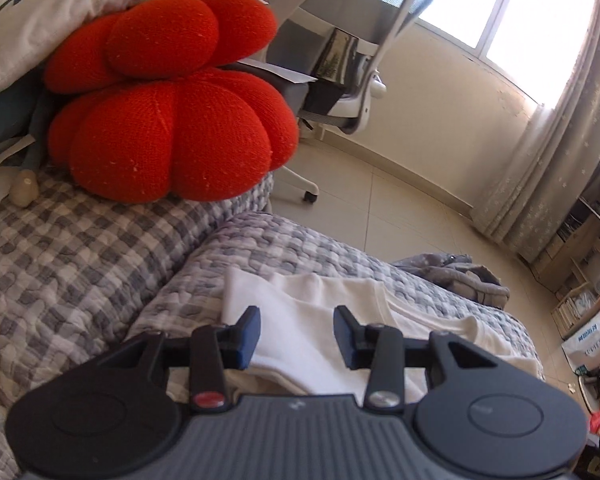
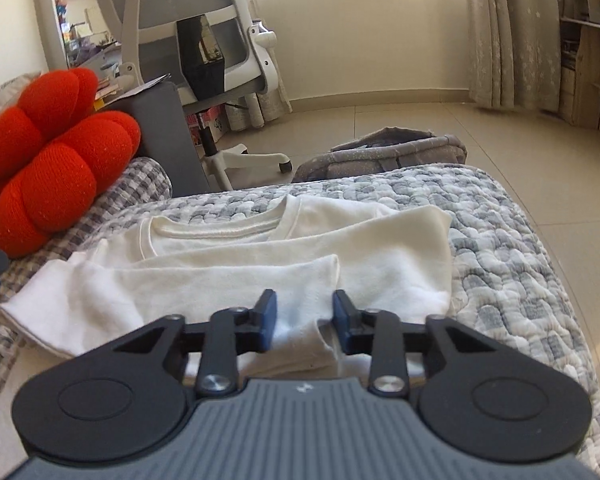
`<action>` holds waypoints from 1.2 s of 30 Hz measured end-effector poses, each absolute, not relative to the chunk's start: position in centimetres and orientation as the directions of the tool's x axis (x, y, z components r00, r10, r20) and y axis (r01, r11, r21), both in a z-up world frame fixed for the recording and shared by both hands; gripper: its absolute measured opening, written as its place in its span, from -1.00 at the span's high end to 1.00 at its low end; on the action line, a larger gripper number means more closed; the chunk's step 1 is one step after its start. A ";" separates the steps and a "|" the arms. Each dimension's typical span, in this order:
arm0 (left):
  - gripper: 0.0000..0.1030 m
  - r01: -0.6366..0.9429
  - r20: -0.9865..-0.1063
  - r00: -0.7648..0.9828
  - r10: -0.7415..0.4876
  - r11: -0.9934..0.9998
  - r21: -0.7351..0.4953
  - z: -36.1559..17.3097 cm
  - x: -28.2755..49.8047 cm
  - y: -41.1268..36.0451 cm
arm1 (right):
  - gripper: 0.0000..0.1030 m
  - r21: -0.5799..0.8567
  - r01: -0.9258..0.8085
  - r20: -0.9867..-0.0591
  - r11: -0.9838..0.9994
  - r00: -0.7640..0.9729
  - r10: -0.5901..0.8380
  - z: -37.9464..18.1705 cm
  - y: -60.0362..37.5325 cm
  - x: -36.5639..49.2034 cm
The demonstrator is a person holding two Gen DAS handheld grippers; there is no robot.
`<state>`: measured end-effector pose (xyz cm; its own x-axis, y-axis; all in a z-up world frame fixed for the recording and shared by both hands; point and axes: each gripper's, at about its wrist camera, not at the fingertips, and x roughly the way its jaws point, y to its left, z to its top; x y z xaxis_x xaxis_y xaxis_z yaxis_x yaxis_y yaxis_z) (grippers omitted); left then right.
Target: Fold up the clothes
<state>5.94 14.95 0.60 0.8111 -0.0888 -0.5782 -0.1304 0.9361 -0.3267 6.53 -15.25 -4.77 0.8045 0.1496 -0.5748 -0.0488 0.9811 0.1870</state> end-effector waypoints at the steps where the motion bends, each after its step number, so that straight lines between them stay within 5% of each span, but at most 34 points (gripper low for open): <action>1: 0.25 -0.146 -0.579 0.812 -0.075 0.934 -0.326 0.5 6.0 15.3 | 0.67 0.177 -0.061 -0.569 0.982 0.808 0.153 -4.5 -15.0 6.4; 10: 0.55 -0.194 -0.584 0.811 -0.032 0.928 -0.320 -0.4 6.4 16.7 | 0.70 0.093 -0.027 -0.396 0.995 0.916 0.062 1.0 -15.7 4.7; 22: 0.57 -0.131 -0.629 0.777 0.001 0.978 -0.160 -3.9 9.0 13.5 | 0.70 0.306 0.079 -0.538 0.949 0.837 0.104 -3.3 -22.1 6.2; 29: 0.55 -0.054 -0.583 0.808 0.083 0.996 0.066 -5.0 8.4 11.2 | 0.70 0.337 0.120 -0.564 0.934 0.820 0.098 -4.6 -23.4 6.4; 36: 0.52 -0.071 -0.561 0.827 0.023 0.995 -0.064 -3.2 7.8 13.9 | 0.57 0.354 0.128 -0.521 0.926 0.849 0.082 -3.7 -24.0 5.3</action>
<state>7.76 13.92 -3.18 0.8272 0.0229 -0.5614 -0.0708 0.9954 -0.0638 5.28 -24.04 -3.73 0.8493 0.0820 -0.5215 0.1280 0.9264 0.3541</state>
